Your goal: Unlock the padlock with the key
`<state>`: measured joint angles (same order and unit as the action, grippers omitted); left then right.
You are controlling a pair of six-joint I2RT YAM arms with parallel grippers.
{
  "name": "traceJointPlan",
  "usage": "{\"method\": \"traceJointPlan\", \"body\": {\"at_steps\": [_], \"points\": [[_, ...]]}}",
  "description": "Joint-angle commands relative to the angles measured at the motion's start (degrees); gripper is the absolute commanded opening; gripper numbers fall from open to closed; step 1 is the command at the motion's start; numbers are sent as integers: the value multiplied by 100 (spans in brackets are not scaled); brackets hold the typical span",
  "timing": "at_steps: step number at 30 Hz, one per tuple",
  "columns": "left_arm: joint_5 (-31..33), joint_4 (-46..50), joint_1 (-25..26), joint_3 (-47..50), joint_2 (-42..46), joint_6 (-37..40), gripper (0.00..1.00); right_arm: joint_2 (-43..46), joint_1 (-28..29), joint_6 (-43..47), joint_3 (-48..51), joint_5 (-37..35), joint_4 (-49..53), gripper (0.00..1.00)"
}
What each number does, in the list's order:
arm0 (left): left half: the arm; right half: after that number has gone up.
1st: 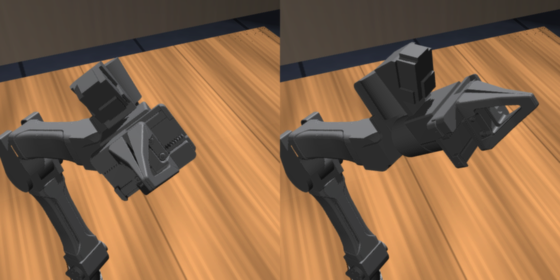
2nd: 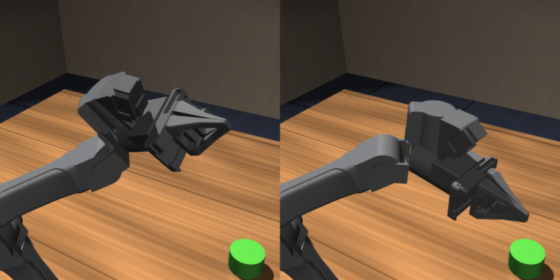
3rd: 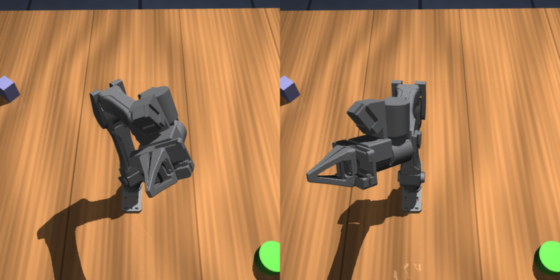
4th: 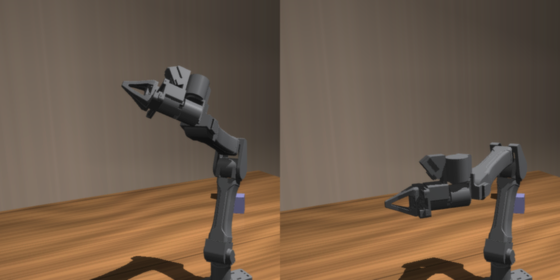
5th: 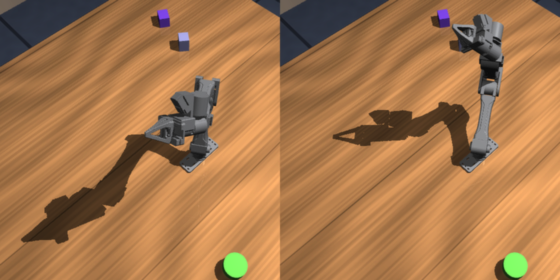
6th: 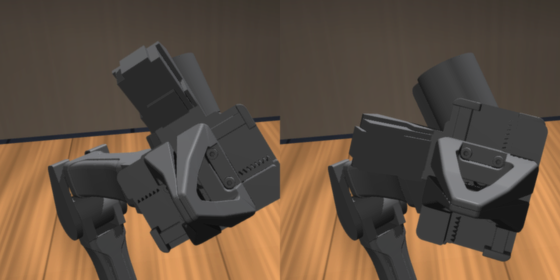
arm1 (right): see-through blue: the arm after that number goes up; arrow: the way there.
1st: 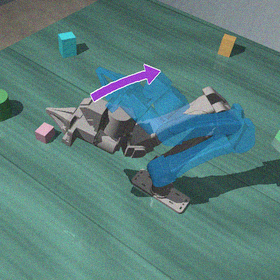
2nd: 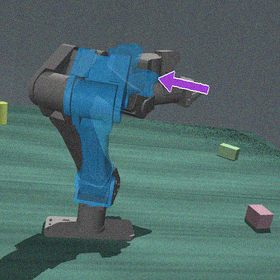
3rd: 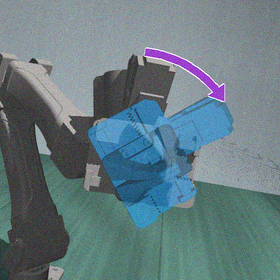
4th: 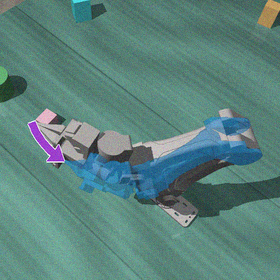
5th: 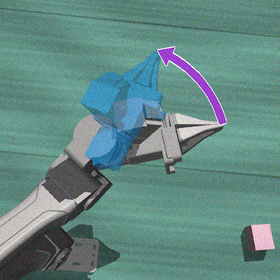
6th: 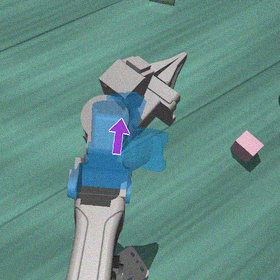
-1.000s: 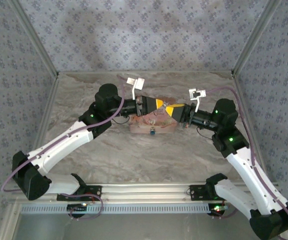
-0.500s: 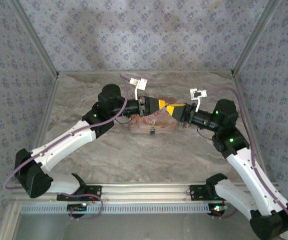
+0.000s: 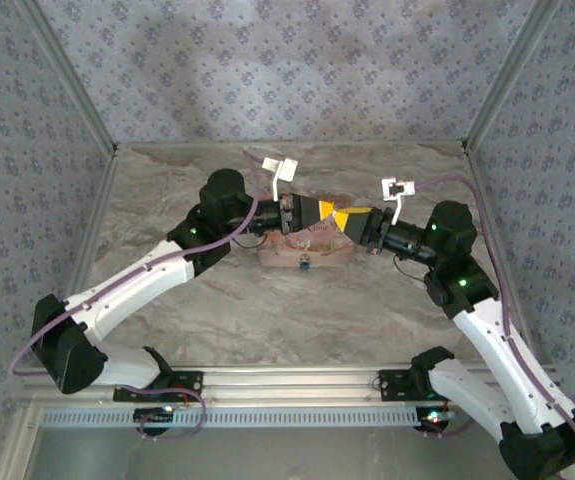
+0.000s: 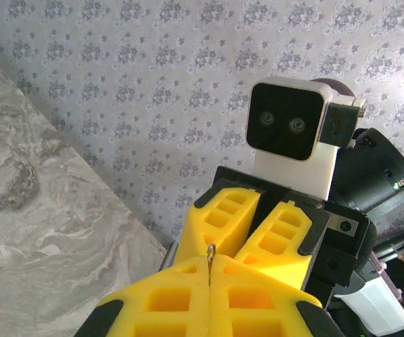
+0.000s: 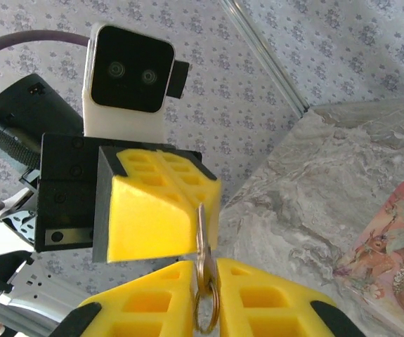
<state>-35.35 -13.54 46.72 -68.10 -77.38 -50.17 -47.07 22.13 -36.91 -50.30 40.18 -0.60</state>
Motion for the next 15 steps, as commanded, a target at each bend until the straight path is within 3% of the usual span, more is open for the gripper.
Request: {"method": "traceJointPlan", "body": {"at_steps": [1,7,10,13,15], "points": [[-162,-110,96,-127,-15,117,0,133,-92,-155,108,-131,-191,17],[9,77,99,-108,84,283,0,190,-223,-268,230,-155,-199,18],[29,106,100,-108,74,299,0,196,-242,-326,267,-97,-309,11],[82,111,99,-101,76,297,0,202,-266,-322,280,-150,-228,25],[145,143,100,-91,96,340,0,209,-283,-343,305,-127,-258,25]]}}
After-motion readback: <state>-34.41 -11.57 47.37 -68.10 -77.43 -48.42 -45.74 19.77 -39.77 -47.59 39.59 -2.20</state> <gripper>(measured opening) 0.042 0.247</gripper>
